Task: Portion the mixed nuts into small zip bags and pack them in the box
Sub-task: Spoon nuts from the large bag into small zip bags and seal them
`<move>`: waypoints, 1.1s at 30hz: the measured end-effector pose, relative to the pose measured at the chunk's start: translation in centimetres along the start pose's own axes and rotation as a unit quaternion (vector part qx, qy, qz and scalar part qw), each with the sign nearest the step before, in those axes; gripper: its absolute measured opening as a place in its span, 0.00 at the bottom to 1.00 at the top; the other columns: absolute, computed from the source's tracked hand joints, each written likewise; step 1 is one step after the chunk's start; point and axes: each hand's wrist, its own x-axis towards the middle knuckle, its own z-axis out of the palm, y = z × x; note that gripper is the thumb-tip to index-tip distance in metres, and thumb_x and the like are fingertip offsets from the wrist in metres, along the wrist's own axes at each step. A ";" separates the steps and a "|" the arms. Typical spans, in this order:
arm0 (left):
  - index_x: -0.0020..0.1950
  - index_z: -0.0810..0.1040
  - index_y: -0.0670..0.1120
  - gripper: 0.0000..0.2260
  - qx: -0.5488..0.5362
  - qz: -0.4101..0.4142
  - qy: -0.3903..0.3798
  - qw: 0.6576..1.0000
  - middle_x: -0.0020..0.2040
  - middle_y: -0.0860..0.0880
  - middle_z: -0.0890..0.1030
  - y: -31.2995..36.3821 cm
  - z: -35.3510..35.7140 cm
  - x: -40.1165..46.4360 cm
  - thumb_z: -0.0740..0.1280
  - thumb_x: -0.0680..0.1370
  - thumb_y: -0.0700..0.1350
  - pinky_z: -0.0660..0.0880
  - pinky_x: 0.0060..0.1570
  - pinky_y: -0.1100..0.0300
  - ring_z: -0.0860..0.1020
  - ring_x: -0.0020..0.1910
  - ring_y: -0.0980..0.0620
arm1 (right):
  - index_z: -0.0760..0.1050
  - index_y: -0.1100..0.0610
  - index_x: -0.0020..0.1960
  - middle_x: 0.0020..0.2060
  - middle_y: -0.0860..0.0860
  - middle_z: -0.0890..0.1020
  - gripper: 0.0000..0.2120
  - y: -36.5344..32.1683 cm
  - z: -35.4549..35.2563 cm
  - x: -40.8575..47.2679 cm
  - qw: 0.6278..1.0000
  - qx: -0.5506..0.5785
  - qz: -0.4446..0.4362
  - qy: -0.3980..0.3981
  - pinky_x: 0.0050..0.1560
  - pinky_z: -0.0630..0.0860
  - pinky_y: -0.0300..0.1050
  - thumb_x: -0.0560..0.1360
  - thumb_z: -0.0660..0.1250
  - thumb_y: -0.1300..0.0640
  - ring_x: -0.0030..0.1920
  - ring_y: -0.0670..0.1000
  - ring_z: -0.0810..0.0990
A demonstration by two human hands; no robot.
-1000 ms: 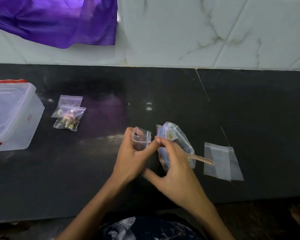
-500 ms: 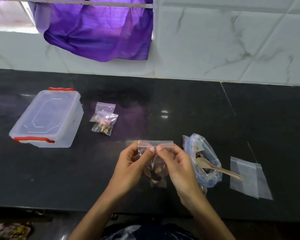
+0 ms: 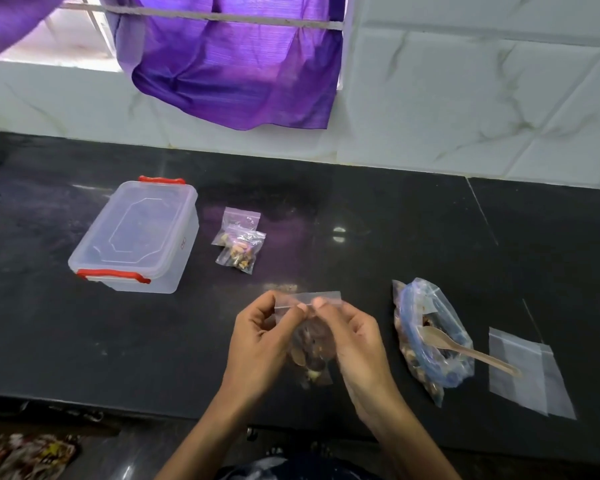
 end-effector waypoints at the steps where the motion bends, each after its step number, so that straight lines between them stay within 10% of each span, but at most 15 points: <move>1: 0.40 0.79 0.42 0.06 -0.009 0.000 -0.001 1.000 0.35 0.44 0.83 0.1 -0.3 0.1 0.67 0.76 0.38 0.77 0.29 0.60 0.82 0.33 0.49 | 0.81 0.62 0.48 0.41 0.60 0.85 0.11 0.0 0.1 0.1 1.000 0.008 0.003 0.006 0.46 0.79 0.54 0.77 0.65 0.55 0.42 0.58 0.84; 19: 0.37 0.71 0.48 0.13 0.216 0.110 0.053 0.969 0.23 0.51 0.69 -2.9 -2.7 5.5 0.59 0.80 0.52 0.66 0.22 0.59 0.67 0.22 0.57 | 0.72 0.56 0.38 0.29 0.50 0.77 0.13 0.7 2.3 5.0 0.999 -0.047 0.002 -0.003 0.27 0.72 0.41 0.80 0.60 0.53 0.28 0.48 0.76; 28: 0.42 0.73 0.45 0.16 0.239 0.049 0.119 0.962 0.30 0.48 0.78 -4.0 -4.3 8.1 0.55 0.82 0.53 0.72 0.27 0.62 0.76 0.28 0.53 | 0.67 0.56 0.40 0.22 0.49 0.71 0.13 1.7 4.8 9.2 0.999 -0.046 0.005 0.020 0.18 0.62 0.37 0.82 0.55 0.53 0.19 0.45 0.67; 33: 0.38 0.66 0.51 0.13 0.275 0.036 0.153 0.948 0.26 0.57 0.74 -6.4 -5.7 8.8 0.53 0.83 0.49 0.66 0.24 0.65 0.71 0.24 0.58 | 0.66 0.54 0.44 0.32 0.49 0.73 0.13 4.7 6.7 11.4 0.982 -0.186 -0.046 0.007 0.28 0.68 0.34 0.82 0.50 0.49 0.29 0.43 0.71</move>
